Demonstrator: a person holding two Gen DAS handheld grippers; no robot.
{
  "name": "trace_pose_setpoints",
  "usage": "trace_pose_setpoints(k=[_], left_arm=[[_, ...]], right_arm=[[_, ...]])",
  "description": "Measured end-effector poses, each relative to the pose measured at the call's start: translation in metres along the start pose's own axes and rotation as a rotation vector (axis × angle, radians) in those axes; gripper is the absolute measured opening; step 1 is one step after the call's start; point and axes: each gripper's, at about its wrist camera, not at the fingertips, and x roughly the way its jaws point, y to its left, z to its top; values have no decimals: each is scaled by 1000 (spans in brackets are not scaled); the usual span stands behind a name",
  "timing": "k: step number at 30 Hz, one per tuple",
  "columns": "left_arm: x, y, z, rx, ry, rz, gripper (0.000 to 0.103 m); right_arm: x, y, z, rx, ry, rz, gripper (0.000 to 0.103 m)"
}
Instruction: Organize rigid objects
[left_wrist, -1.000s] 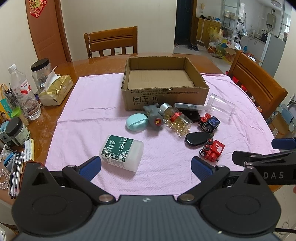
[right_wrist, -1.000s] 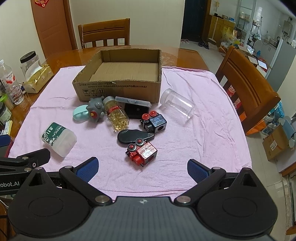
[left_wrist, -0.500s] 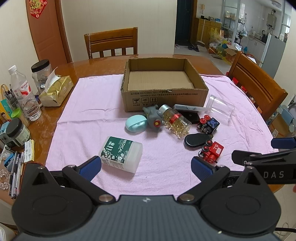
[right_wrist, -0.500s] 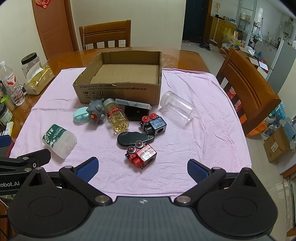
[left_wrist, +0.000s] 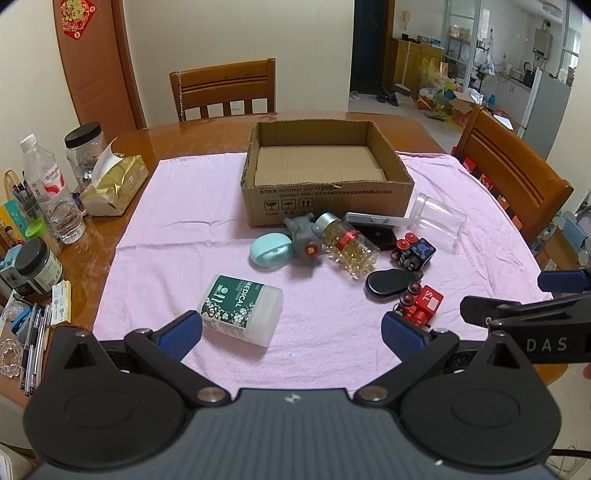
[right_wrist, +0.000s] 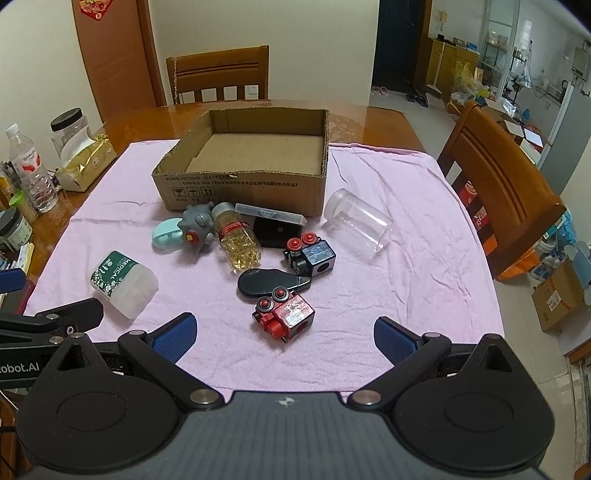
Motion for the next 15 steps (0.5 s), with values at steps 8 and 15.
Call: trace_pose_setpoints(k=[8, 15], left_arm=[[-3, -4, 4, 20, 8, -22, 102], [-2, -2, 9, 28, 14, -41, 102]], right_arm=[[-5, -3, 5, -16, -16, 16, 103], [-3, -5, 10, -12, -21, 40, 103]])
